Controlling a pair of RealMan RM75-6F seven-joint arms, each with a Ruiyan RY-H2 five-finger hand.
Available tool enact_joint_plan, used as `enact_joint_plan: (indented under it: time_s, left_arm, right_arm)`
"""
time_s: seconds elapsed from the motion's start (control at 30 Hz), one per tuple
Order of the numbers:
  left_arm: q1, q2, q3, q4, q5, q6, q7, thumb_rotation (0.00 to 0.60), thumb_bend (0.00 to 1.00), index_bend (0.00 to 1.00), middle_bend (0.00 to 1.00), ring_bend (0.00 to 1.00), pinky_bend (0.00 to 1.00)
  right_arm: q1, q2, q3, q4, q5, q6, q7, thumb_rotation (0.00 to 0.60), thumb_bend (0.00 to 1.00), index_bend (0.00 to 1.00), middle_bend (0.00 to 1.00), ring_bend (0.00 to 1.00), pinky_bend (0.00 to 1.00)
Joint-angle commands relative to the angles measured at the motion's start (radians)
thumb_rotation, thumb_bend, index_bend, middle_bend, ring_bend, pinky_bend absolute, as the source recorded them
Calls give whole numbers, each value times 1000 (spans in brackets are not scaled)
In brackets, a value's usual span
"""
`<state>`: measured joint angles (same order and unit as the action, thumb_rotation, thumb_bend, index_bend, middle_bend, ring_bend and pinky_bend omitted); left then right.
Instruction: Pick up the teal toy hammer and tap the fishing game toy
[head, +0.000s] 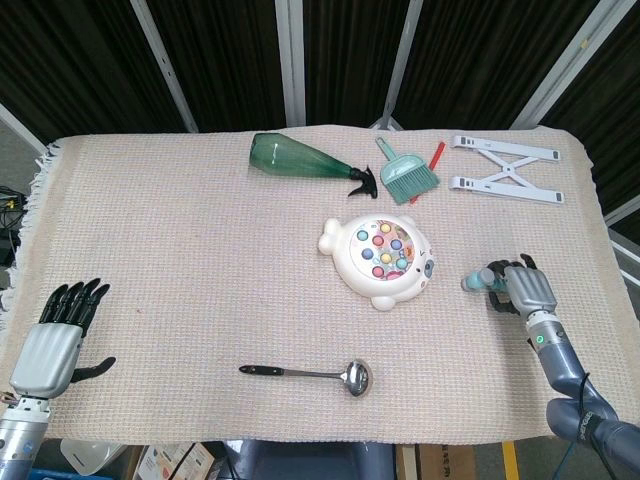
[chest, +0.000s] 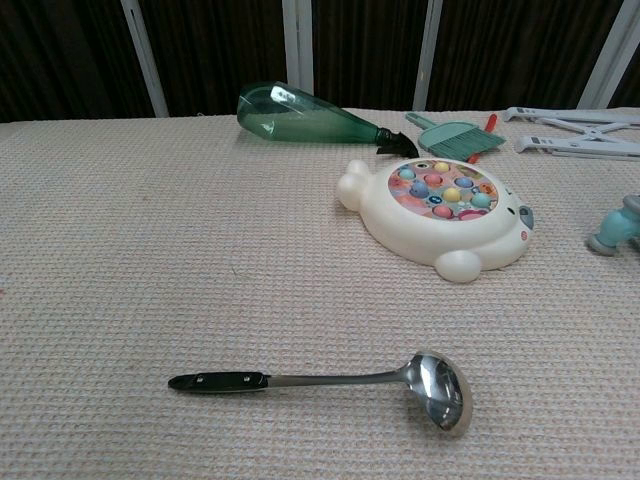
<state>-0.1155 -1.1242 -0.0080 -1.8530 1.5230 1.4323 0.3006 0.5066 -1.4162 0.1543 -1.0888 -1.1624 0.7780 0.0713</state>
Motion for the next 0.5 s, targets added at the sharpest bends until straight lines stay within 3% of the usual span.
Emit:
enact_joint_plan:
  time_s: [0.03,0.5]
  left_arm:
    - [1,-1,1,2,-1,0,-1,600,106,0,0,0,0]
    - [-5,-8,0,10,-11,-9,-6,600,106,0,0,0,0]
  right_arm:
    - [1,4,-1,-11,-2,4,-6,600,500,335,295,256,0]
    - [12,11,1,-32,28,-6,-51,600,569,380,324,276,0]
